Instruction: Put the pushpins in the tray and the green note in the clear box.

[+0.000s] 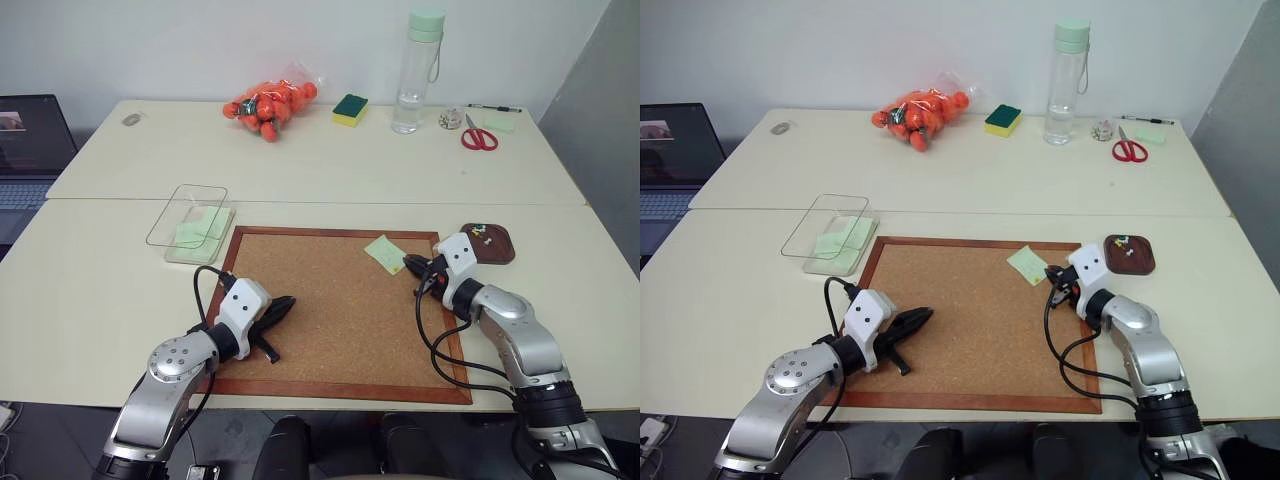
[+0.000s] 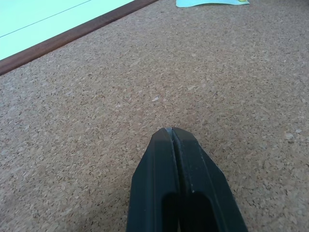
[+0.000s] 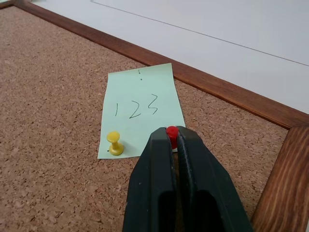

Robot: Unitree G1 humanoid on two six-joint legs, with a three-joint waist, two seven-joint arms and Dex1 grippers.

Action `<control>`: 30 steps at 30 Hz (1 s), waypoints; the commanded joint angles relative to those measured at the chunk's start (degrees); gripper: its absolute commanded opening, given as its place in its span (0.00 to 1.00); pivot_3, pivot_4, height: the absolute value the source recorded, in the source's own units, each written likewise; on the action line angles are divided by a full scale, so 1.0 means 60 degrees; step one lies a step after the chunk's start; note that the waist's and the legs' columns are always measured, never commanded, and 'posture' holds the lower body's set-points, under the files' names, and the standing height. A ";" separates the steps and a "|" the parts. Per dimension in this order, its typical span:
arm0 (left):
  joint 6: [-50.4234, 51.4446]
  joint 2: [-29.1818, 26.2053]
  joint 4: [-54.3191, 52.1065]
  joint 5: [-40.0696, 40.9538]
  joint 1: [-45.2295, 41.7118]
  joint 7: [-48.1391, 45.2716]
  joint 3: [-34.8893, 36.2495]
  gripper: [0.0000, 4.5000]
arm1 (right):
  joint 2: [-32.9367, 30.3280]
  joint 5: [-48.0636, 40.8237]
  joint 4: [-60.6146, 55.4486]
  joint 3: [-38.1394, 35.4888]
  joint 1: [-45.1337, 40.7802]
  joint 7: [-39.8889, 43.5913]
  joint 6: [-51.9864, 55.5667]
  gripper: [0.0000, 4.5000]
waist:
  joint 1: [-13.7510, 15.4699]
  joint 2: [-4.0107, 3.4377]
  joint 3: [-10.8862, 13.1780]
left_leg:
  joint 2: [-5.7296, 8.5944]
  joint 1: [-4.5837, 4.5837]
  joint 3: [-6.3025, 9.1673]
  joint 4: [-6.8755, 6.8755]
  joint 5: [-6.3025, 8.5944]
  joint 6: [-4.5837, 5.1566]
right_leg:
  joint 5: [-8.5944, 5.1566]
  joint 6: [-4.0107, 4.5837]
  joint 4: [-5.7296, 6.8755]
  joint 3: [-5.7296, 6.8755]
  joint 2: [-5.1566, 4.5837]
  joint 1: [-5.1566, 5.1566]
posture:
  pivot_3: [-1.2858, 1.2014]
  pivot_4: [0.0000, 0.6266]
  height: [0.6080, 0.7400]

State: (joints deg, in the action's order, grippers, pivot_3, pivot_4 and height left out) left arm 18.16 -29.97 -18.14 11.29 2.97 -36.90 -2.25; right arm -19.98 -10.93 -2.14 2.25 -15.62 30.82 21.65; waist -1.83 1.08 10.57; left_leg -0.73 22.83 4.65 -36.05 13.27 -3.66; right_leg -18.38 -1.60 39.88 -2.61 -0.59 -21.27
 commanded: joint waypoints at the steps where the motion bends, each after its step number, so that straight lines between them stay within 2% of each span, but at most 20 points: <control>1: 0.0066 -0.0074 -0.0048 -0.0103 0.0127 -0.0026 -0.0123 0.00 | 0.0127 -0.0363 -0.0755 -0.0480 -0.0093 -0.0142 -0.0420 0.01 | -0.0003 0.0000 0.0000 | 0.0000 0.0000 0.0000 0.0000 0.0000 0.0000 | 0.0000 0.0000 0.0001 0.0000 0.0001 0.0000 | 0.52 0.24 1.00; 14: 0.0128 -0.0078 -0.0123 -0.0119 0.0202 -0.0017 -0.0184 0.00 | 0.0269 -0.0631 -0.0942 -0.1152 -0.0232 -0.0692 -0.0466 0.01 | -0.0005 0.0000 0.0000 | -0.0001 -0.0002 -0.0002 0.0001 0.0000 0.0000 | 0.0000 0.0000 0.0000 -0.0002 0.0001 0.0001 | 0.52 0.24 1.00; 18: 0.0113 -0.0056 -0.0120 -0.0116 0.0210 0.0003 -0.0179 0.00 | -0.0380 -0.0544 -0.0565 -0.1966 -0.0186 -0.1014 -0.0186 0.01 | 0.0002 0.0000 0.0000 | 0.0000 -0.0001 -0.0002 0.0000 0.0000 0.0000 | 0.0000 0.0000 -0.0001 -0.0003 0.0001 0.0002 | 0.52 0.24 1.00; 22: 0.0087 -0.0047 -0.0088 -0.0116 0.0206 -0.0016 -0.0217 0.00 | -0.0981 -0.0260 -0.0048 -0.2222 -0.0221 -0.1336 0.0215 0.01 | 0.0001 0.0000 0.0000 | 0.0005 -0.0001 -0.0008 0.0001 0.0000 0.0000 | 0.0000 0.0000 -0.0003 -0.0006 -0.0010 0.0005 | 0.52 0.24 1.00; 30: 0.0054 0.0015 0.0065 -0.0147 0.0015 -0.0068 -0.0302 0.00 | -0.1474 0.0319 0.1313 -0.2057 -0.1087 -0.1636 0.0500 0.01 | -0.0005 -0.0010 -0.0002 | 0.0008 -0.0008 -0.0016 -0.0003 -0.0002 0.0002 | 0.0001 -0.0002 0.0000 -0.0016 0.0002 0.0004 | 0.52 0.24 1.00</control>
State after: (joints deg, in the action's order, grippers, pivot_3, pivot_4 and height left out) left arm 18.28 -30.02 -18.02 10.88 2.81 -36.84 -2.60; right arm -27.93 -9.79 5.46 -9.82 -20.07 21.49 24.59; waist -1.86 1.02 10.56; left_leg -0.68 22.79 4.55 -36.08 13.26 -3.65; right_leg -18.37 -1.61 39.88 -2.70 -0.58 -21.24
